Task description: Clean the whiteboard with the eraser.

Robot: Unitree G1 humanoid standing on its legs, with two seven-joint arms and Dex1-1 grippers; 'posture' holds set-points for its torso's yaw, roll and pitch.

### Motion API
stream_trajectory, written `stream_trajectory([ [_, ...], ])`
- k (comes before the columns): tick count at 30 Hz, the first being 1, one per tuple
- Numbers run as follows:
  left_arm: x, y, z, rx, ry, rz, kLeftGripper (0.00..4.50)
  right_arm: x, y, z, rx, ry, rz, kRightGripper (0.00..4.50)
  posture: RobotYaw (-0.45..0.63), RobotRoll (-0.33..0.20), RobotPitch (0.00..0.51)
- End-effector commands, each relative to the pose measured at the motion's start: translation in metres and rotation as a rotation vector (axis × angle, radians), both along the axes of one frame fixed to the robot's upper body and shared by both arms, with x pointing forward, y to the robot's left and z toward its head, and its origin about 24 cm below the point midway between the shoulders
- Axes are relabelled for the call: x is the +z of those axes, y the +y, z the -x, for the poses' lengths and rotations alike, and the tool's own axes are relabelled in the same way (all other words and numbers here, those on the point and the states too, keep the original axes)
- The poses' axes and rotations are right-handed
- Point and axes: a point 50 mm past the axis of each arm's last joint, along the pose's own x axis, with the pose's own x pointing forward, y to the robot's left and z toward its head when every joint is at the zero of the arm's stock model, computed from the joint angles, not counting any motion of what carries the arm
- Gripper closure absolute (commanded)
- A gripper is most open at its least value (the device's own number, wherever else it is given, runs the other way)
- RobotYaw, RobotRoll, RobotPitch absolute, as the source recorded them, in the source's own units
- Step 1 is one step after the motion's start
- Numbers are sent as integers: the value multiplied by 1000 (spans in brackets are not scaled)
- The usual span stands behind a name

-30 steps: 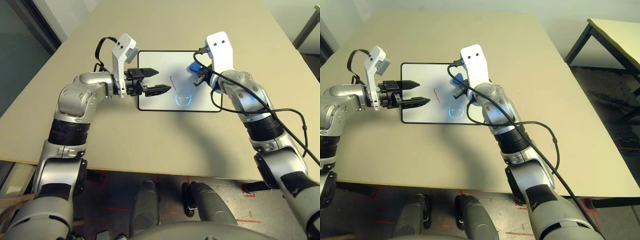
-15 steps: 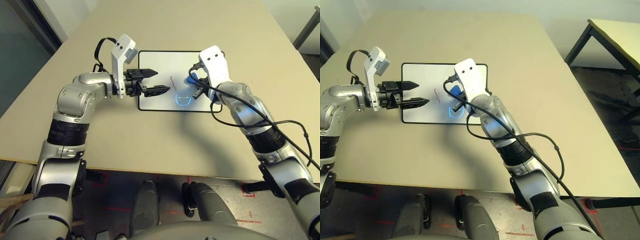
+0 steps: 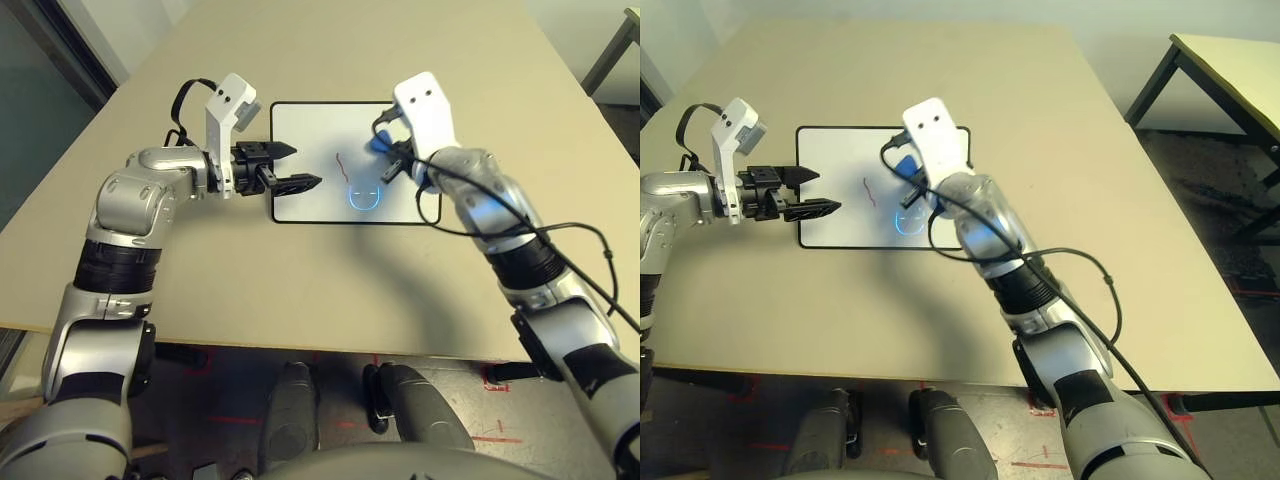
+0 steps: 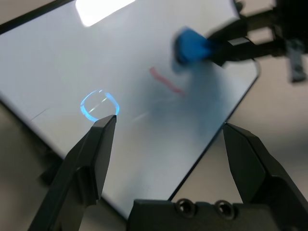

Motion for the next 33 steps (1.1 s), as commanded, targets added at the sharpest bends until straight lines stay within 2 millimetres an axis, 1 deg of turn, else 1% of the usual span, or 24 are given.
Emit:
stream_trajectory([
  [1,-6,2,2,5,21,-11,0,-25,7,12,59,84,84,4117,41,0,120],
  [5,-7,-2,4,-4,30,-2,0,-26,7,12,85,82,126,4117,43,0,124],
  [7,-9,-3,5,-7,35,0,0,-20,8,6,88,58,137,4117,42,0,125],
  [11,-10,-4,6,-9,39,2,0,9,8,-14,55,-43,136,4119,40,0,127],
  [13,-10,-5,7,-10,42,4,0,21,9,-22,47,-78,139,4133,37,0,128],
  [15,-11,-6,7,-13,45,7,0,31,11,-26,51,-107,147,4134,37,0,128],
  [17,-12,-7,7,-16,50,8,0,34,15,-25,71,-117,159,4134,33,0,128],
  [20,-13,-9,8,-21,55,10,0,27,24,-16,133,-99,196,4134,32,0,126],
  [22,-14,-10,8,-24,56,14,0,11,27,-7,184,-69,248,4134,34,0,126],
  [24,-15,-11,8,-26,58,16,0,-2,27,1,219,-53,297,4134,33,0,129],
  [27,-16,-12,8,-31,61,21,0,-17,22,2,236,-58,374,4134,35,0,128],
  [30,-17,-13,9,-33,62,24,0,-18,18,-1,233,-62,398,4134,37,0,126],
  [33,-17,-13,10,-34,62,27,0,-4,17,-13,208,-99,394,4134,35,0,122],
])
